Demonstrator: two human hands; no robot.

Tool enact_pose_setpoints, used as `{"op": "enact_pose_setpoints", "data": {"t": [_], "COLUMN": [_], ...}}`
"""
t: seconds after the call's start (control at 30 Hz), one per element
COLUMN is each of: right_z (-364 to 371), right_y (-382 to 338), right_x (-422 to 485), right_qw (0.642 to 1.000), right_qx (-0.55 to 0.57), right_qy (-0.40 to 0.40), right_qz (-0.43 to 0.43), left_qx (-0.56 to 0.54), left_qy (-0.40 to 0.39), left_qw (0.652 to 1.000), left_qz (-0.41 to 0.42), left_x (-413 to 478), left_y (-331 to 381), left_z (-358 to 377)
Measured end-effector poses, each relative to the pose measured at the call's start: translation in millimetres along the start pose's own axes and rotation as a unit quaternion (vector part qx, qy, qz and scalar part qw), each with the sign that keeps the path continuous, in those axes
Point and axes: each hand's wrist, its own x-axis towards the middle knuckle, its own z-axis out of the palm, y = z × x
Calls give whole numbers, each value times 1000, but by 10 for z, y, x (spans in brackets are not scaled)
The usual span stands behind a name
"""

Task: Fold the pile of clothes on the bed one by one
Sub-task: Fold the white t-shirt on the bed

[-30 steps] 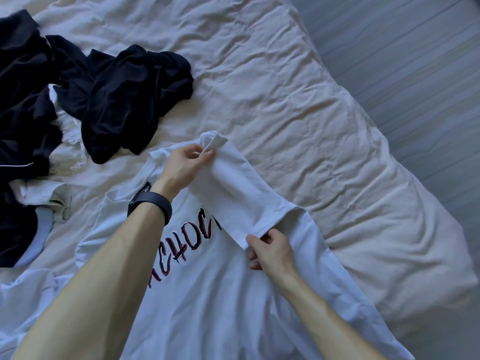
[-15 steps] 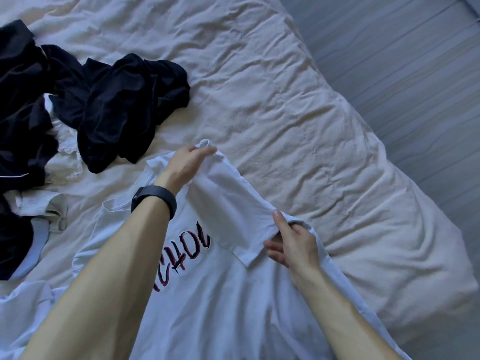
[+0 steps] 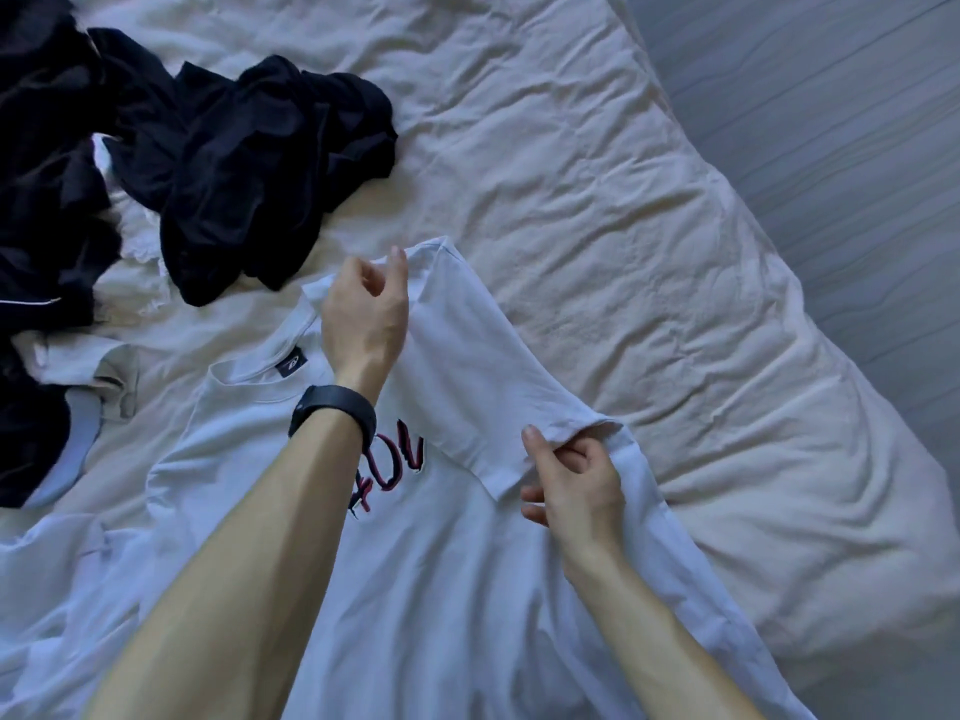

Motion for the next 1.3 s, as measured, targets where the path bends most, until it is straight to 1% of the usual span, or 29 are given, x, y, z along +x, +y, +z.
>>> {"op": "enact_pose_setpoints", "data": {"t": [0.03,0.07,0.1,0.17,0.2,0.27,0.37,0.43,0.47,0.5,0.53,0.57,0.6,0.63,0.67,0.7,0.73,0.8,0.83,0.87,0.9,0.97,1.03,1.07,1.13,1.17,1.2,1.23,1.3], "right_z": [28,58,89,135,150,165,149,91,42,-11,-52,-72,-59,-16,50,123,181,173,144,120,99,109,118,66,-152,-291,-428,-574,-930], "right_y": [26,57,95,184,217,251,260,227,189,140,90,49,-12,-68,-104,-113,-135,-162,-189,-218,-229,-204,-122,-28,184,261,327,395,518], "right_x": [-47,-86,-112,-121,-111,-104,-144,-162,-158,-141,-114,-80,-67,-46,9,149,336,796,992,1129,1199,1124,921,841,744,698,636,538,287], "right_qw": [1000,998,997,993,991,990,985,968,947,914,877,839,805,771,724,664,601,492,452,424,410,417,420,409,380,382,405,442,524], "right_qx": [-30,-53,-72,-109,-124,-138,-168,-243,-312,-393,-467,-523,-541,-520,-487,-484,-510,-603,-632,-650,-659,-658,-637,-634,-647,-656,-661,-658,-625], "right_qy": [-5,-15,-27,-41,-39,-34,-43,-59,-80,-100,-101,-80,-48,-21,-7,-5,-6,-10,-14,-20,-21,-3,2,-13,-40,-39,-28,-15,13], "right_qz": [8,18,27,33,30,15,9,15,11,-9,-52,-130,-239,-368,-488,-570,-616,-628,-629,-630,-630,-627,-646,-657,-660,-649,-631,-610,-579], "left_qx": [-4,-5,-6,-25,-36,-30,48,133,169,193,205,207,205,206,211,219,230,262,282,298,307,308,277,251,218,212,208,201,165], "left_qy": [-8,-45,-100,-197,-217,-202,-149,-154,-149,-122,-76,-27,5,22,37,43,34,-43,-81,-108,-124,-120,-83,-59,-43,-42,-40,-34,-13], "left_qw": [1000,998,992,977,973,978,988,979,974,973,973,971,963,951,940,933,932,934,929,923,916,914,930,942,956,959,962,968,985], "left_qz": [-27,-54,-73,-81,-75,-45,-9,4,13,34,69,119,177,231,266,282,279,238,224,221,227,237,228,216,192,184,172,145,45], "left_x": [-99,-194,-283,-378,-391,-372,-276,-244,-235,-237,-250,-282,-345,-434,-535,-628,-714,-798,-780,-741,-709,-687,-823,-961,-1384,-1644,-1915,-2206,-2802], "left_y": [-160,-331,-483,-696,-725,-716,-754,-794,-798,-790,-760,-712,-663,-641,-641,-690,-754,-890,-966,-1031,-1079,-1139,-1136,-1158,-1308,-1429,-1579,-1766,-2169], "left_z": [-57,-104,-151,-234,-278,-350,-394,-381,-358,-322,-276,-223,-161,-85,1,104,200,355,415,455,479,503,452,401,295,242,184,124,-18]}}
